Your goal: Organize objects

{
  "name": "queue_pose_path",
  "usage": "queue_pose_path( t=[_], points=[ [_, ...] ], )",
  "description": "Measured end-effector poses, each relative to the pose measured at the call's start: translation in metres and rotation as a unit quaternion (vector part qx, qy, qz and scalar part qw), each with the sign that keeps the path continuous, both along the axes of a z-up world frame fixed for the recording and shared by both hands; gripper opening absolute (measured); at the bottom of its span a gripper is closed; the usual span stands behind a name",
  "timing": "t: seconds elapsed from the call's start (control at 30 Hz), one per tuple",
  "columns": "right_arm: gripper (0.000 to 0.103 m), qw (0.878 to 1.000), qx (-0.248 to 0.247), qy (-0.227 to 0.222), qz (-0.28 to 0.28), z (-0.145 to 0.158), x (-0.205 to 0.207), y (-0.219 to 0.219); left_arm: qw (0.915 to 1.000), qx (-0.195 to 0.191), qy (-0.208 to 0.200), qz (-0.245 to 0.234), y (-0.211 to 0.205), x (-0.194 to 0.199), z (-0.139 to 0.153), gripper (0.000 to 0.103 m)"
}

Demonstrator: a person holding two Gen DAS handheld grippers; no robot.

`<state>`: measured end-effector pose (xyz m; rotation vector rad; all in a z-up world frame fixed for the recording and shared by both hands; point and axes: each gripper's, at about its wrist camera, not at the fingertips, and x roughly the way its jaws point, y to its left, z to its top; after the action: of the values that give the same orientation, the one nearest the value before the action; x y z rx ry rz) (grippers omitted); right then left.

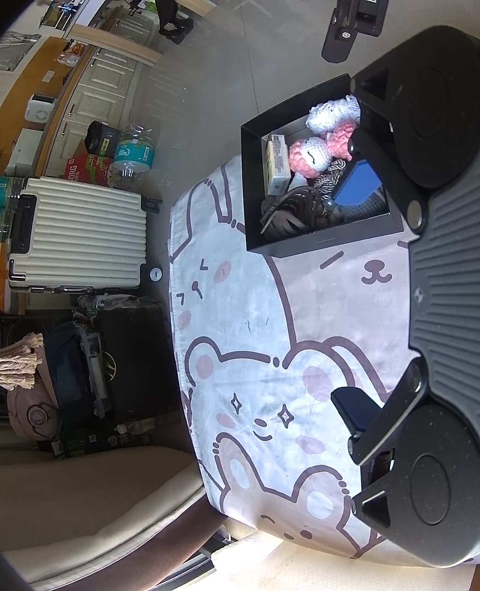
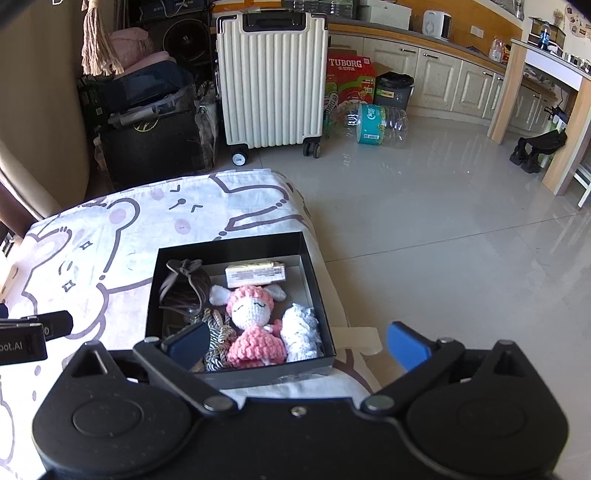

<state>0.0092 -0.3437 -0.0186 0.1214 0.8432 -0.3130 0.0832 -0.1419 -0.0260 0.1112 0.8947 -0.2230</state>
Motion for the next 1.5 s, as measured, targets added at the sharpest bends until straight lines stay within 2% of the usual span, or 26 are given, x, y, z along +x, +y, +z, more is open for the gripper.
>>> queue_pose_path(
  t=[0.53, 1.5],
  points=[
    [0.103, 1.0, -0.005, 0.018, -0.003, -0.0077, 0.0051, 0.0001, 0.9999, 0.0, 0.013, -0.002, -0.0009, 0.0043, -0.008, 0.103],
    [0.103, 1.0, -0.002, 0.019, -0.001, -0.0074, 0.0053, 0.0008, 0.9999, 0.003, 0.015, -0.005, -0.0018, 0.0032, -0.0093, 0.103]
  ],
)
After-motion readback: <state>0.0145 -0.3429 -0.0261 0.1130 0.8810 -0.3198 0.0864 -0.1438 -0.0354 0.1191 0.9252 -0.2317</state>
